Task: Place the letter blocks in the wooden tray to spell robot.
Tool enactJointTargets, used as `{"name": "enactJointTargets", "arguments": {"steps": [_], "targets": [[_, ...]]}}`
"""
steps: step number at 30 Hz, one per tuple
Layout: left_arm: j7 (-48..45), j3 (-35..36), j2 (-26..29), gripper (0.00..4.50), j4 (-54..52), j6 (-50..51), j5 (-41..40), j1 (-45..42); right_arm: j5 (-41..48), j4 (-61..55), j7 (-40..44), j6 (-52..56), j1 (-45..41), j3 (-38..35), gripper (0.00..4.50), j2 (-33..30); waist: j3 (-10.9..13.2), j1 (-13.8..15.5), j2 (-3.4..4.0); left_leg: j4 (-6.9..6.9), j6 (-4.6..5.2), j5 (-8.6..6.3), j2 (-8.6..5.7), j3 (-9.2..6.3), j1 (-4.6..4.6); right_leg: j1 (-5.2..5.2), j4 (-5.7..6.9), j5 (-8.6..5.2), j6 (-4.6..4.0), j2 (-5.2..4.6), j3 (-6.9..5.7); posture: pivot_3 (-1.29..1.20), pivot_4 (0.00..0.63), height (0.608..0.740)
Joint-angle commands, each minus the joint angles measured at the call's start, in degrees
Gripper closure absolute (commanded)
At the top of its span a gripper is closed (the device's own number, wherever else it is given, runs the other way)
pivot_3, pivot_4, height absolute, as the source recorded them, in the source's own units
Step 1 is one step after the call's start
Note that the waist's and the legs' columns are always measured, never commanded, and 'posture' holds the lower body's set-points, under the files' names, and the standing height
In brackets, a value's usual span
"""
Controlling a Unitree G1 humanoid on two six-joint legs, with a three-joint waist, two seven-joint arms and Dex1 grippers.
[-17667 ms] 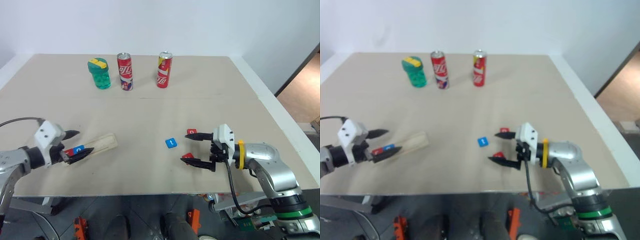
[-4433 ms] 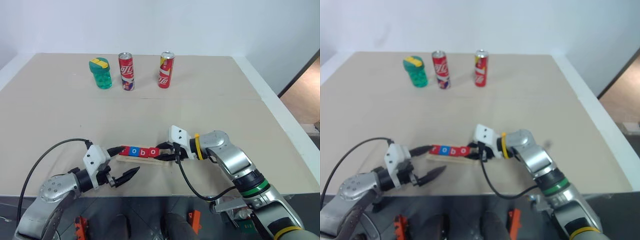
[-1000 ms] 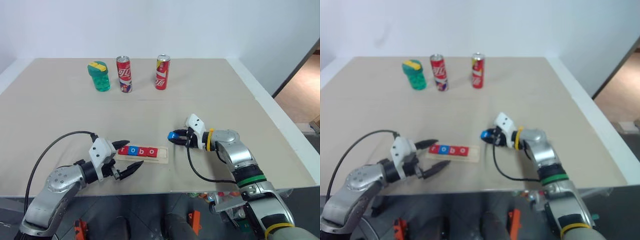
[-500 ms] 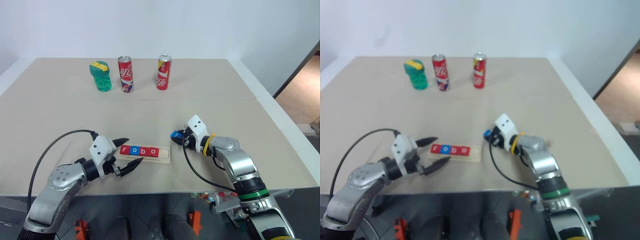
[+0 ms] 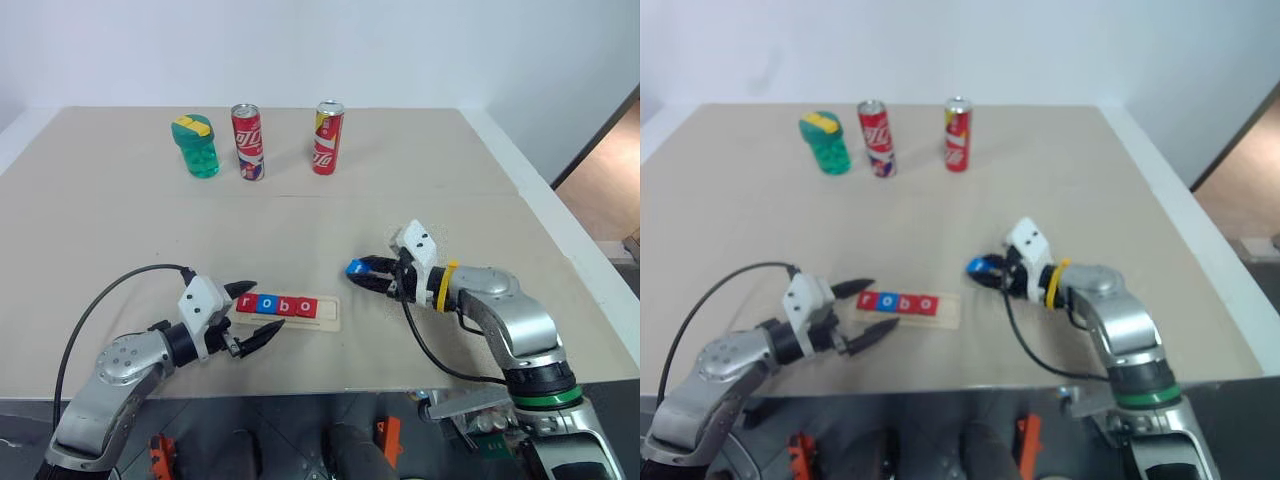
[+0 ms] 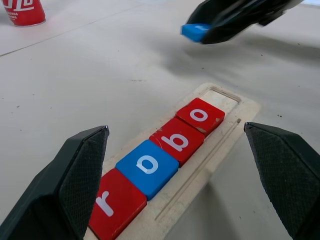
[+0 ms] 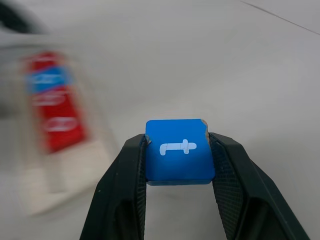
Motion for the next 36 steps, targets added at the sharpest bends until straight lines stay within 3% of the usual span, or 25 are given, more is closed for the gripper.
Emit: {"name": "enactJointTargets", "arguments": {"steps": [1,10,28,30,36], "targets": [[-1.3,0.5,0.8,0.0,-3.0,0.5,-2.3,-0.1,0.4,-1.7,4.8,-4.4,0.1,3.2,3.26,-1.2,0.0,0.0,0.0,-0.04,-0.01,0.0,0.02,-0.06,0.0,0.0,0.0,-0.02,-0.04,0.02,-0.06,0.0,0.15,0.74],[-2.3,0.6,1.6,0.0,-4.9,1.8,-3.9,0.7,-4.9,6.3,8.9,-14.7,-1.9,9.6,3.26,-0.8,0.0,0.0,0.0,0.16,-0.03,0.01,-0.03,-0.17,-0.01,0.08,0.02,0.05,-0.07,-0.03,-0.16,0.0,0.15,0.74],[-1.5,0.4,2.0,0.0,-5.6,1.3,-2.7,2.6,-7.9,11.4,7.5,-18.4,-2.6,11.3,3.26,2.5,0.0,0.0,0.01,0.35,-0.04,0.02,-0.02,-0.22,0.05,0.16,0.21,0.07,-0.1,-0.01,-0.22,0.0,0.15,0.74],[-1.7,0.4,2.1,0.0,-5.5,1.2,-2.6,2.7,-7.8,11.1,7.5,-18.1,-2.5,11.3,2.22,2.5,0.0,0.0,0.01,0.4,-0.04,0.02,-0.02,-0.23,0.05,0.17,0.23,0.07,-0.1,-0.01,-0.22,0.0,0.15,0.74],[-1.8,0.4,2.0,0.0,-5.1,1.1,-2.4,2.5,-7.7,10.1,7.6,-17.4,-1.6,11.4,0.3,2.1,0.0,0.0,0.01,0.47,-0.04,0.02,-0.02,-0.23,0.08,0.23,0.25,0.08,-0.1,-0.02,-0.23,0.0,0.15,0.74]]}}
